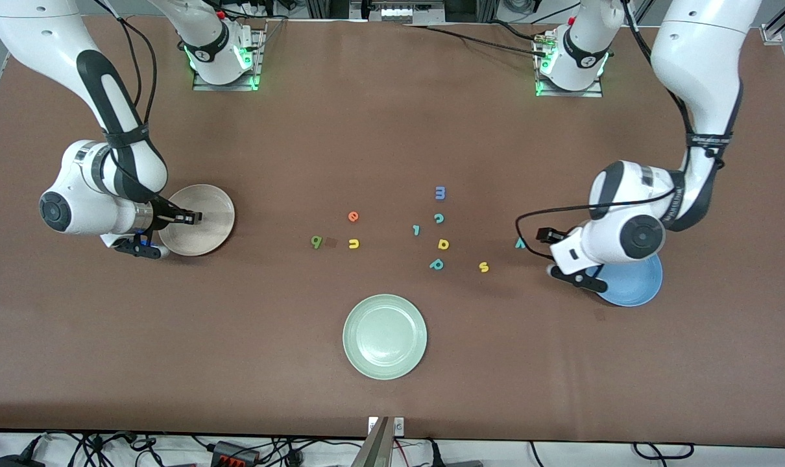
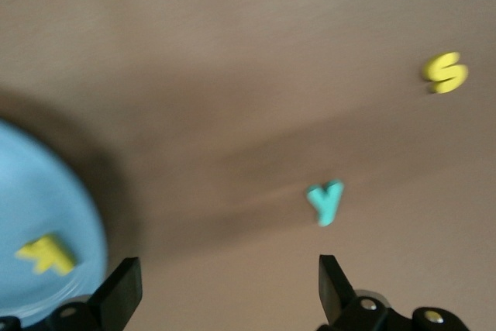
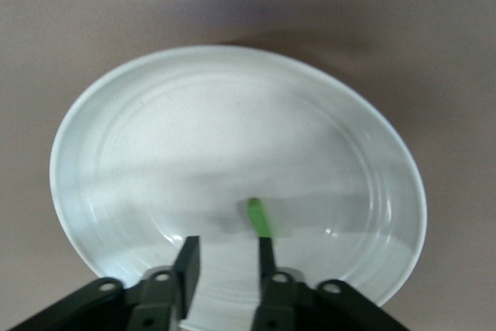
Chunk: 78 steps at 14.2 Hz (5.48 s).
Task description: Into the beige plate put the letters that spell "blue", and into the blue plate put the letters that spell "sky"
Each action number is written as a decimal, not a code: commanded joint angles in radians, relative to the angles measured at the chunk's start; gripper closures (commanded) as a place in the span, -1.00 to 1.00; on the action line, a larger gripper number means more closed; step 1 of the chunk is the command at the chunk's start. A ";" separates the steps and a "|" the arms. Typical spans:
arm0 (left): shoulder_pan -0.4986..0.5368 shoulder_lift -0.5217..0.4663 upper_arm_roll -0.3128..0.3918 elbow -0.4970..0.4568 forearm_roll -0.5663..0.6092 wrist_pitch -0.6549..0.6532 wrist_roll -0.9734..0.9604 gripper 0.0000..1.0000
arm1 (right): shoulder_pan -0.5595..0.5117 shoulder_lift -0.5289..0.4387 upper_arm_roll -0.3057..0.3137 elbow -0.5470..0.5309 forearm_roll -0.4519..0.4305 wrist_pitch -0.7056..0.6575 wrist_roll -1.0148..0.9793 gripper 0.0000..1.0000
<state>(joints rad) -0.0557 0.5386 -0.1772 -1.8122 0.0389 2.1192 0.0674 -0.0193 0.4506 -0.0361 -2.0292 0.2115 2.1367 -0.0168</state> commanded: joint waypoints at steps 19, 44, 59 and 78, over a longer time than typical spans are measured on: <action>-0.095 0.032 0.015 -0.142 0.022 0.275 -0.144 0.72 | 0.472 0.237 0.028 0.417 -0.093 0.008 0.700 -1.00; 0.260 0.044 0.030 0.089 0.091 -0.130 0.212 0.59 | 0.529 0.283 0.030 0.379 -0.067 0.085 0.727 0.67; -0.111 0.154 -0.038 0.246 0.075 -0.041 -0.546 -1.00 | 0.202 0.086 0.019 0.305 -0.086 -0.301 0.213 0.73; -0.159 0.238 -0.058 0.200 0.073 0.166 -0.672 0.15 | 0.266 -0.033 0.009 0.136 -0.084 -0.095 0.122 -1.00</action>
<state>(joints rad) -0.2162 0.7825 -0.2304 -1.5960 0.1062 2.2741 -0.5884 0.1579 0.4140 -0.0270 -1.9154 0.1303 2.0462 0.0377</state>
